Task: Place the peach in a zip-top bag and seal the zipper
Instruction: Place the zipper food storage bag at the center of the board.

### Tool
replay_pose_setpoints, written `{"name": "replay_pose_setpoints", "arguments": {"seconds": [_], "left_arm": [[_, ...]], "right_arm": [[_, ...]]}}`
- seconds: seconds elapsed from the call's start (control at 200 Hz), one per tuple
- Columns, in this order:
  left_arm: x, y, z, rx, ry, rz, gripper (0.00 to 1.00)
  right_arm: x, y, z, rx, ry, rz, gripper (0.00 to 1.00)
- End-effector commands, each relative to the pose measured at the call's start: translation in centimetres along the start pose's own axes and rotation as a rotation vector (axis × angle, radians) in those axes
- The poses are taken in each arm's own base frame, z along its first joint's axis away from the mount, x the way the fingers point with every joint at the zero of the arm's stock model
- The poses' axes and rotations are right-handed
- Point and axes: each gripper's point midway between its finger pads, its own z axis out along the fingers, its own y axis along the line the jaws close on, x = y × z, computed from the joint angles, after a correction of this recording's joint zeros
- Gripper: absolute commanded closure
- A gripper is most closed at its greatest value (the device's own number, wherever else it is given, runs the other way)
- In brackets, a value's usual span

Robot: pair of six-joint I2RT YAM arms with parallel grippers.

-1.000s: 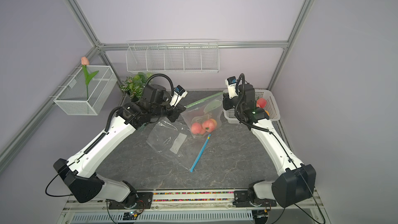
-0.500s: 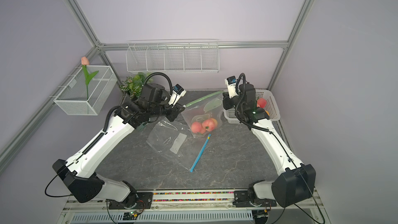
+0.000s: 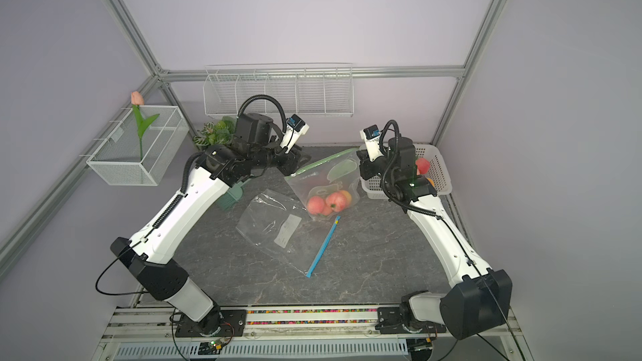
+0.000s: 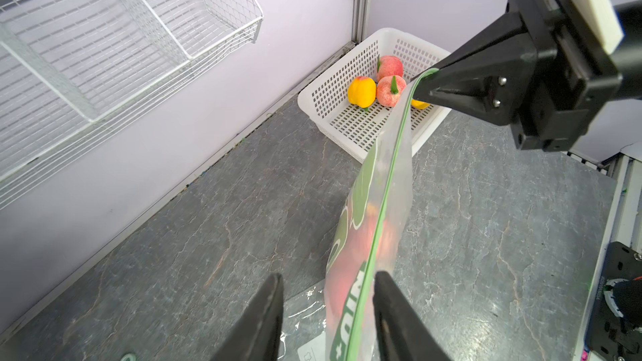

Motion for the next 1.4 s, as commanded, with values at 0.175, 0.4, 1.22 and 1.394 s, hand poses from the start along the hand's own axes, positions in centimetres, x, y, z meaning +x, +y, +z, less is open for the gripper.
{"name": "replay_pose_setpoints", "arguments": {"seconds": [0.175,0.4,1.22,1.394], "left_arm": [[-0.3,-2.2,1.6,0.164,0.006,-0.009,0.48],[0.9,-2.9,3.5,0.224,0.056,-0.023,0.51],[-2.1,1.0,1.3,-0.018,-0.102,-0.123,1.0],[-1.2,3.9,0.6,-0.176,-0.121,-0.188,1.0]], "right_arm": [[-0.7,0.6,-0.5,-0.026,-0.038,-0.02,0.93],[-0.7,0.5,-0.5,-0.022,-0.035,-0.024,0.93],[-1.9,-0.1,-2.7,0.052,-0.108,-0.075,0.17],[-1.9,-0.4,-3.0,0.075,-0.114,-0.082,0.15]]}}
